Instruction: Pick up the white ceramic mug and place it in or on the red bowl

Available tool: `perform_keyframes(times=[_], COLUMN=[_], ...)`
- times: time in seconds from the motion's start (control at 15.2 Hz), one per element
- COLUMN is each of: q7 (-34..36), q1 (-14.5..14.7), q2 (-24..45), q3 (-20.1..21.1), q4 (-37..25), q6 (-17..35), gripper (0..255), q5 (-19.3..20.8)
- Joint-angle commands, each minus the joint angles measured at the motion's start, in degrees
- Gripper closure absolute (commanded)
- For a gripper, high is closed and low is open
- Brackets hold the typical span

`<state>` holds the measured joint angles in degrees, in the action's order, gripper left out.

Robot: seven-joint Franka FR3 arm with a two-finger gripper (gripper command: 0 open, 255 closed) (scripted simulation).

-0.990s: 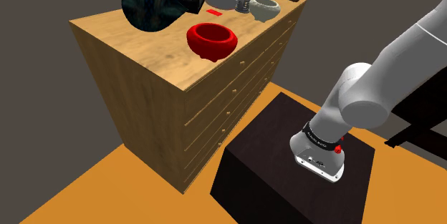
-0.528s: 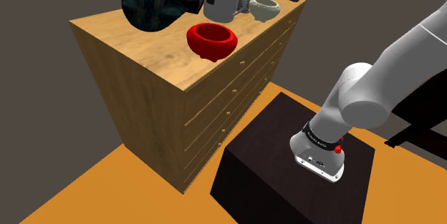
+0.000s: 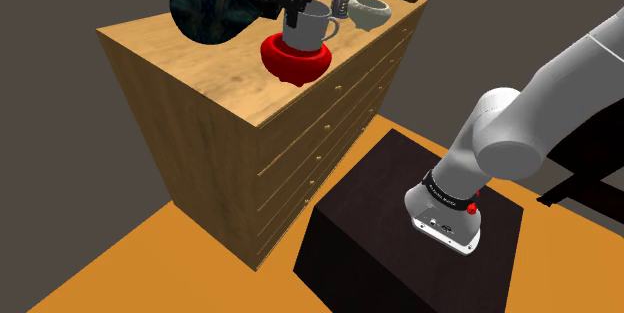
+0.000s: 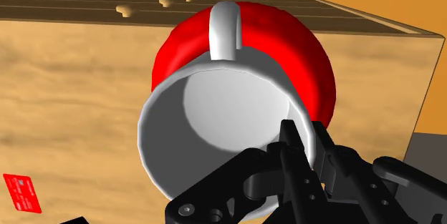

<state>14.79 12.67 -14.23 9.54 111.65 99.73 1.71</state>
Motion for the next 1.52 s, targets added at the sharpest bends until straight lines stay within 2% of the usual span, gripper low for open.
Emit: perform_keyframes(times=[0.0, 0.53, 0.59, 0.92, 1.19, 1.45], q7=[0.11, 0.11, 0.09, 0.11, 0.17, 0.17], q1=[0.04, 0.04, 0.03, 0.04, 0.09, 0.09], q2=[-0.13, -0.13, -0.11, -0.13, 0.58, 0.58], q3=[0.04, 0.04, 0.02, 0.04, 0.23, 0.23], q4=[1.61, 1.61, 1.57, 1.61, -6.44, -6.44], q6=[1.52, 1.52, 1.49, 1.52, -5.84, -5.84], gripper=[255, 255, 0, 0, 0, 0], q5=[-0.02, -0.02, -0.02, -0.02, 0.03, 0.03])
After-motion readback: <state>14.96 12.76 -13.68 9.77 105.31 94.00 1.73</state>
